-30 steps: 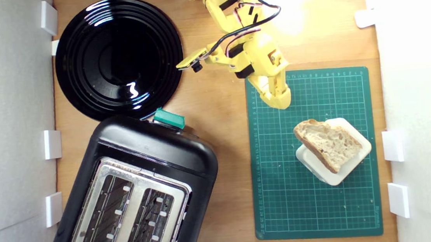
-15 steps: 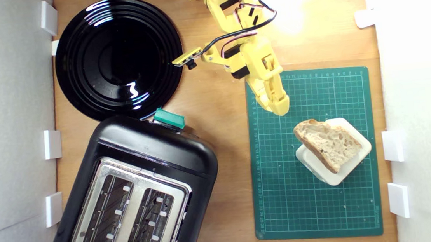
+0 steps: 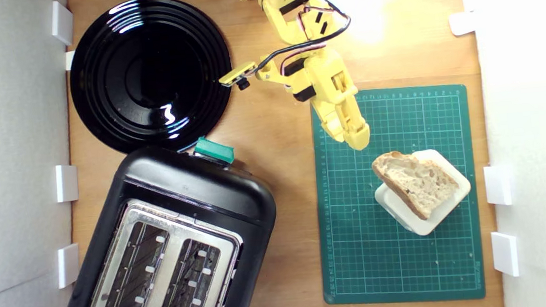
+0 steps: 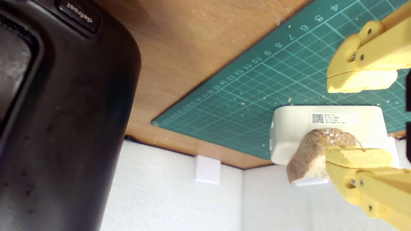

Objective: Pick bread and place in toaster

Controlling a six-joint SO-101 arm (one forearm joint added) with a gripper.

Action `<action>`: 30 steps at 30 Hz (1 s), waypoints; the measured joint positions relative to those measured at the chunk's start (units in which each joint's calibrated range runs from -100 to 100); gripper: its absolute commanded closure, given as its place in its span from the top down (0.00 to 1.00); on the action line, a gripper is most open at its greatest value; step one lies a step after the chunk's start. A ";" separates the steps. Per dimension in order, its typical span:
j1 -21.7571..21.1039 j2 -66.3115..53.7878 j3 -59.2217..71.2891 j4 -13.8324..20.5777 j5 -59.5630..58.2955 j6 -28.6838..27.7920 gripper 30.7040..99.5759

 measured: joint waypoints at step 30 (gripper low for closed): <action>-3.11 7.22 -7.21 -0.44 -3.81 -2.43 0.96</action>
